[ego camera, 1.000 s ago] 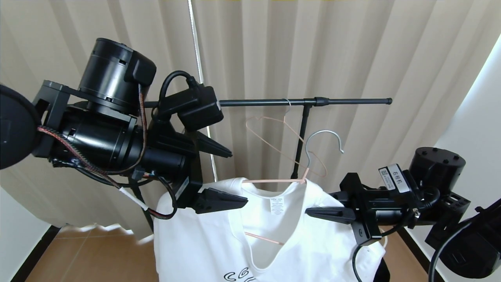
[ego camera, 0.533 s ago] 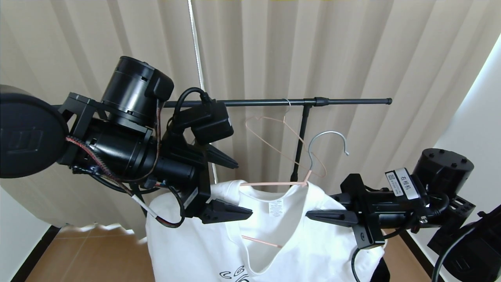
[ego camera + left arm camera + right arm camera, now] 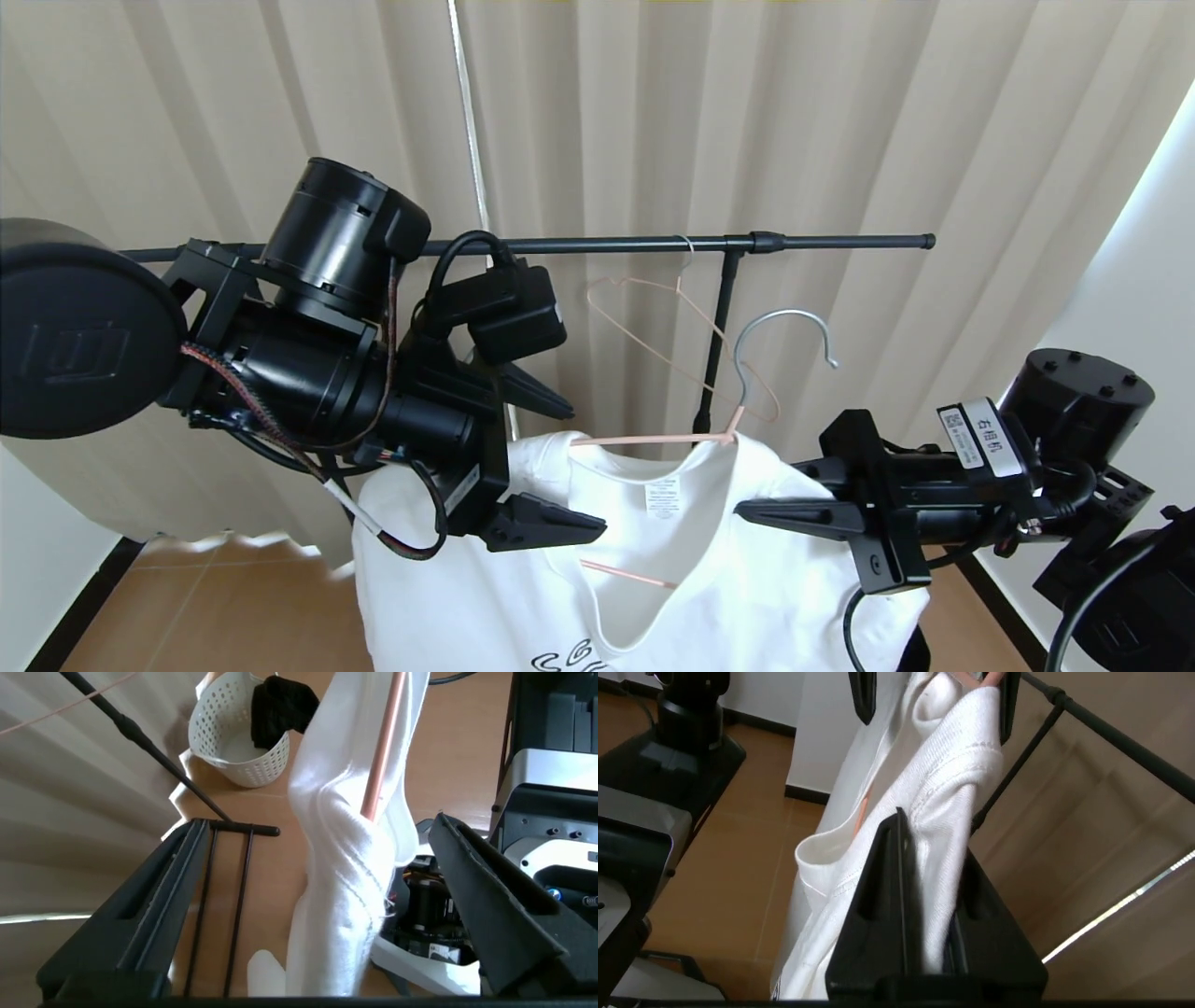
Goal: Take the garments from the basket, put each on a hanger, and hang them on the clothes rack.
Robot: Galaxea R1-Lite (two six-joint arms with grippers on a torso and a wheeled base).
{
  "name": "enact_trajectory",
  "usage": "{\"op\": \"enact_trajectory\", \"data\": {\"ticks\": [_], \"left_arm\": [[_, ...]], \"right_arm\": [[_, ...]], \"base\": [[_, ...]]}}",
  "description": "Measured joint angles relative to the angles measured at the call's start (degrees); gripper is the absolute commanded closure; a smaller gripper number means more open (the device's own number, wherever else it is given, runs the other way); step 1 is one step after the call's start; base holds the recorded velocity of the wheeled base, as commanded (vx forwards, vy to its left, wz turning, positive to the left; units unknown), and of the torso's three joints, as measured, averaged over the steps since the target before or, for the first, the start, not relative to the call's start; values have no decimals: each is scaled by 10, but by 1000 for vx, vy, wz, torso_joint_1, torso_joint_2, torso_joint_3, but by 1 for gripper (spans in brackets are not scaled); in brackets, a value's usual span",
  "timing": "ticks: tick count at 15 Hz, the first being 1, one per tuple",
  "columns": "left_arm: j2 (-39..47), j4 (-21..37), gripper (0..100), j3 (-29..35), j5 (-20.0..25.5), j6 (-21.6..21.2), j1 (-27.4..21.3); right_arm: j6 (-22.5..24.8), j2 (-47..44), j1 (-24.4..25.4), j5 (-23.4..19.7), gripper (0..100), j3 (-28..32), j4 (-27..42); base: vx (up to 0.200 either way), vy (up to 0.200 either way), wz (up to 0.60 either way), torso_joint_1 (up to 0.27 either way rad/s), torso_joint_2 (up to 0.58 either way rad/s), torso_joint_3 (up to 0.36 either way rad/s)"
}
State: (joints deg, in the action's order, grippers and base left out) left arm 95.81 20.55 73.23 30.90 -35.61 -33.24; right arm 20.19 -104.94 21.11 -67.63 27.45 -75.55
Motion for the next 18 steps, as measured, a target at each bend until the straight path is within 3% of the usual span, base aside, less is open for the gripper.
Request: {"op": "enact_trajectory", "data": {"ticks": [1, 2, 12, 13, 18], "left_arm": [[1, 0, 0, -2, -1, 1, -1], [3, 0, 100, -3, -1, 1, -1], [4, -4, 100, -9, -4, -1, 2], [4, -4, 100, -9, -4, -1, 2], [-1, -16, 100, -10, -5, 1, 19]], "right_arm": [[0, 1, 0, 0, 100, 0, 0], [0, 1, 0, 0, 100, 0, 0], [0, 2, 5, 1, 100, -3, 3], [0, 2, 7, 1, 0, -3, 3], [-1, 6, 3, 0, 0, 0, 2]], "base": [[0, 0, 0, 0, 0, 0], [0, 0, 0, 0, 0, 0], [0, 0, 0, 0, 0, 0], [0, 0, 0, 0, 0, 0], [0, 0, 0, 0, 0, 0]]}}
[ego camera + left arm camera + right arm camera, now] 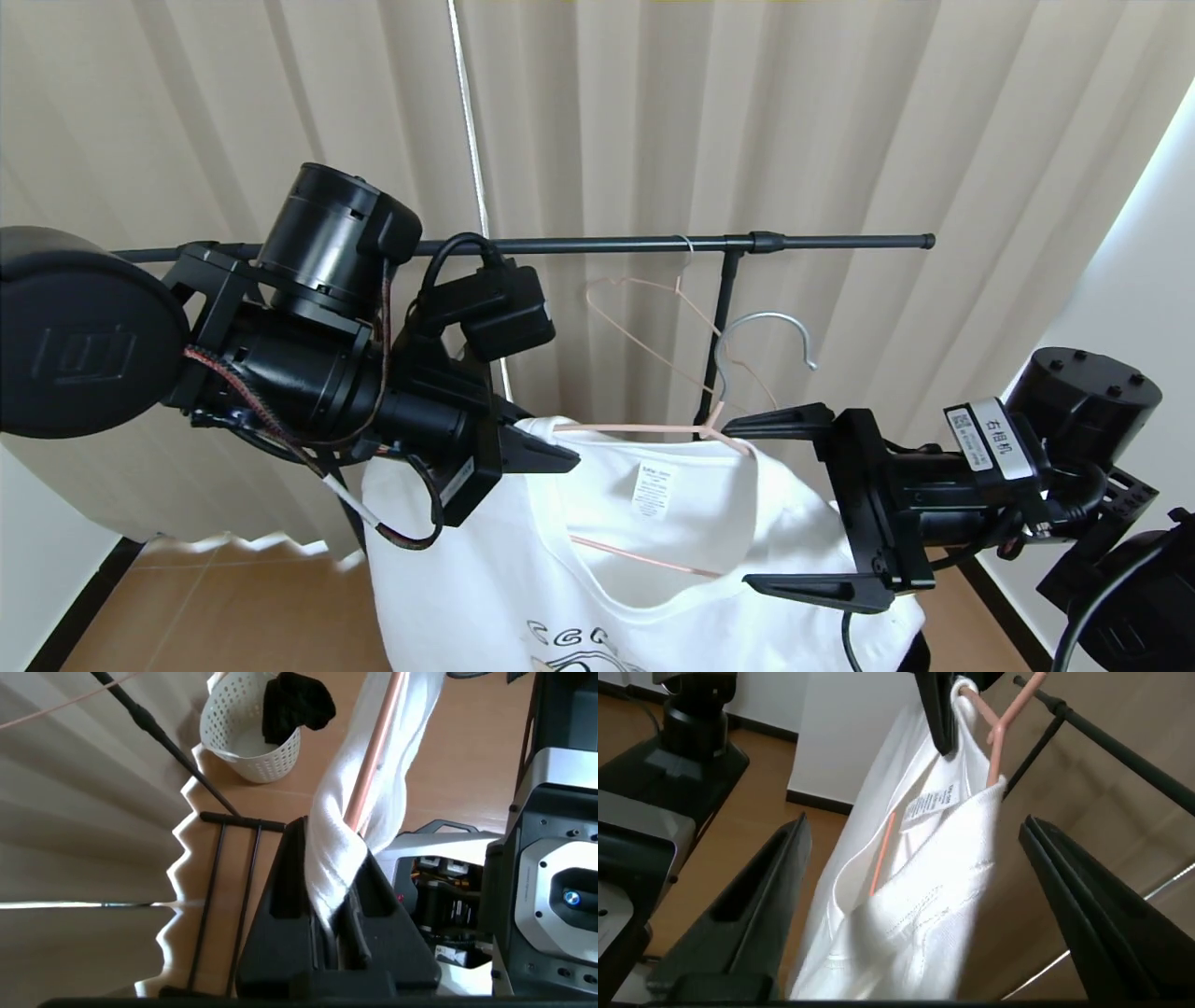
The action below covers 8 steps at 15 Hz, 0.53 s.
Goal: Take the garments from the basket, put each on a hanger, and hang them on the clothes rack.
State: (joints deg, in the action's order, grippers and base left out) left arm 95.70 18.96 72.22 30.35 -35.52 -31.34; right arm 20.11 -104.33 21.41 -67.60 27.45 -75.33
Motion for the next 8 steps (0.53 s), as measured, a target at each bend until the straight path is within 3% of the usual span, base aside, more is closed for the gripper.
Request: {"op": "enact_trajectory", "data": {"ticks": [8], "left_arm": [[-53, -3, 100, -38, 2, 3, 71]], "right_arm": [[-42, 0, -68, 3, 0, 36, 2]], "base": [[0, 0, 0, 0, 0, 0]]}}
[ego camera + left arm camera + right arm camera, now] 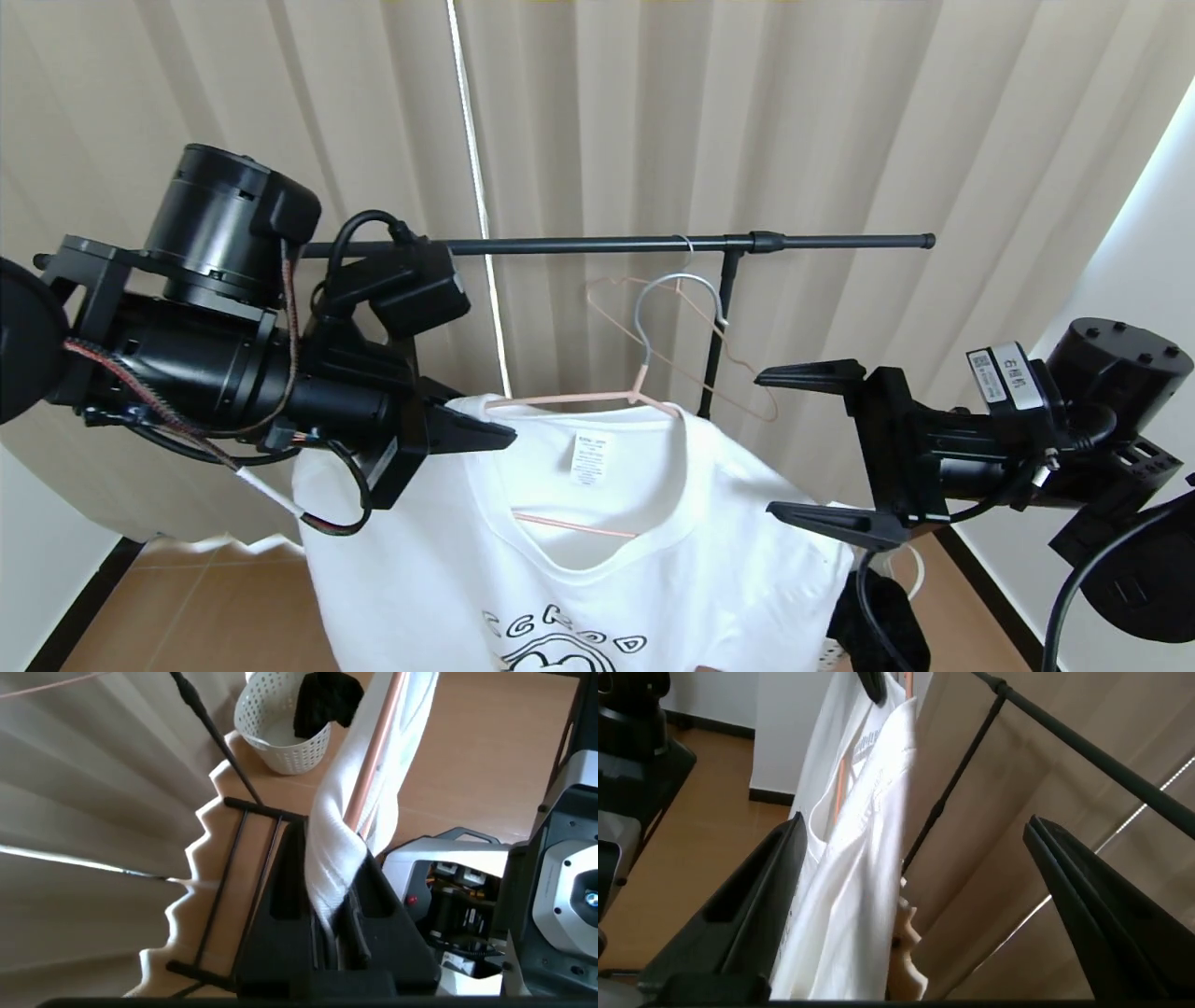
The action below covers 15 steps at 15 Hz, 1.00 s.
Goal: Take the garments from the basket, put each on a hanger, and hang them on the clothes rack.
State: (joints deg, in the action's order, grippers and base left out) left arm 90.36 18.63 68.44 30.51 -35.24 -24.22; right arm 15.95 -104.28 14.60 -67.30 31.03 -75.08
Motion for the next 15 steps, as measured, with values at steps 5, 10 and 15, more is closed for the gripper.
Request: {"op": "enact_trajectory", "data": {"ticks": [5, 10, 15], "left_arm": [[-51, -45, 100, -39, -1, 46, 42], [-105, -70, 100, -79, -10, 70, 73], [-137, -71, 100, -88, -10, 88, 78]], "right_arm": [[-13, -13, -12, 5, 0, 24, 29], [-13, -58, -32, 5, 0, 55, 33], [-12, -112, -37, 5, 0, 70, 33]], "base": [[0, 0, 0, 0, 0, 0], [0, 0, 0, 0, 0, 0], [0, 0, 0, 0, 0, 0]]}}
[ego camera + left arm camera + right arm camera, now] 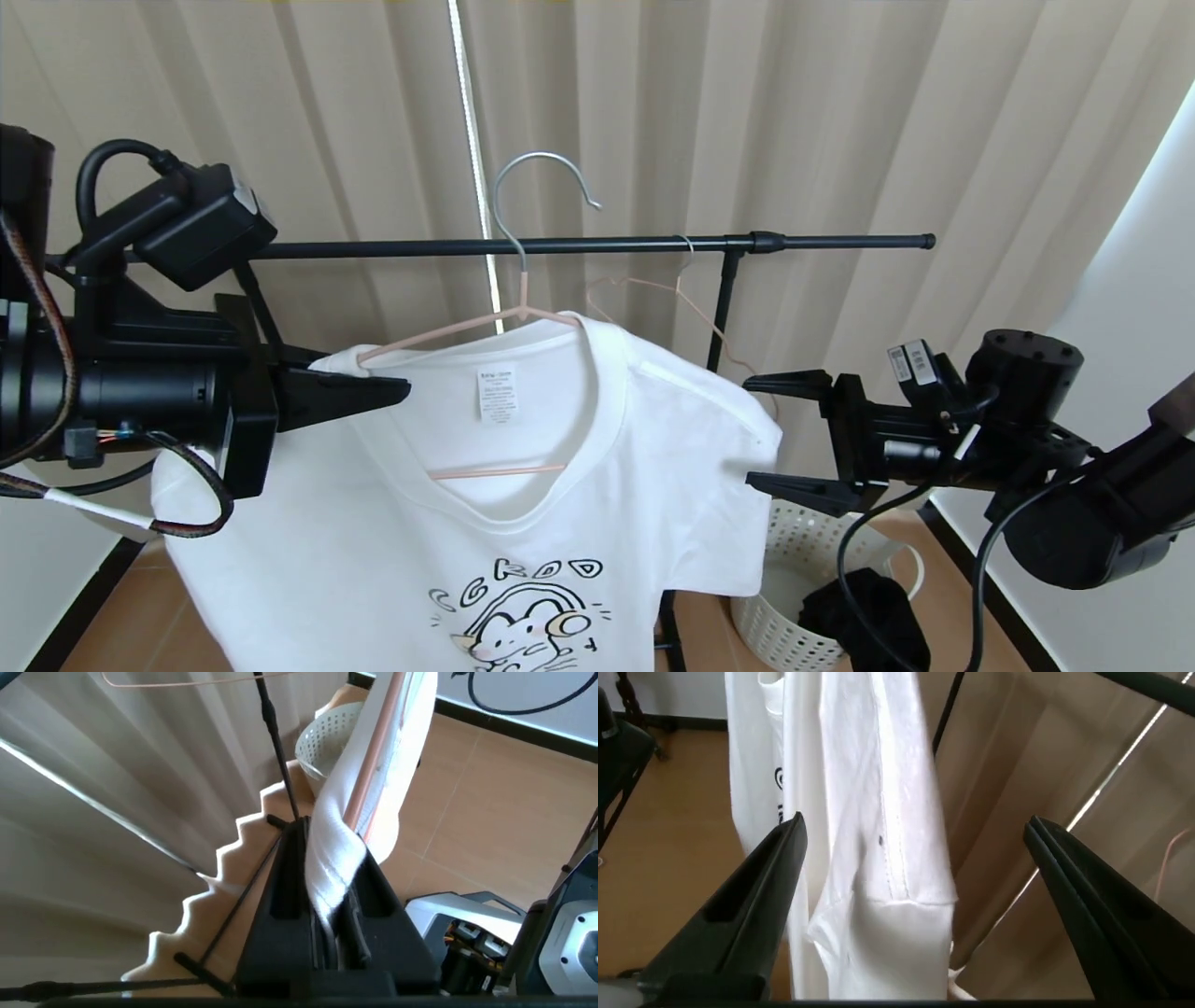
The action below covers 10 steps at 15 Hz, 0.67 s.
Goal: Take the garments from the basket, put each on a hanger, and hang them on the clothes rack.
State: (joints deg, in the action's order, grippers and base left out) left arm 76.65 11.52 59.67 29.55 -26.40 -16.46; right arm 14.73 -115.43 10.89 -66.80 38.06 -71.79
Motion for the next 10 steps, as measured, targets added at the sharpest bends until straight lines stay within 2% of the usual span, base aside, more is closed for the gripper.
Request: {"op": "enact_trajectory", "data": {"ticks": [5, 6, 10], "left_arm": [[-17, -61, 100, -30, 0, 20, 0], [-19, -65, 100, -36, -1, 22, 0], [-28, -66, 100, -42, -1, 24, 0]], "right_arm": [[1, -41, 1, 1, 0, 11, 0], [1, -46, 2, 0, 100, 14, 0], [1, -52, 1, 0, 100, 16, 0]], "base": [[0, 0, 0, 0, 0, 0], [0, 0, 0, 0, 0, 0], [0, 0, 0, 0, 0, 0]]}}
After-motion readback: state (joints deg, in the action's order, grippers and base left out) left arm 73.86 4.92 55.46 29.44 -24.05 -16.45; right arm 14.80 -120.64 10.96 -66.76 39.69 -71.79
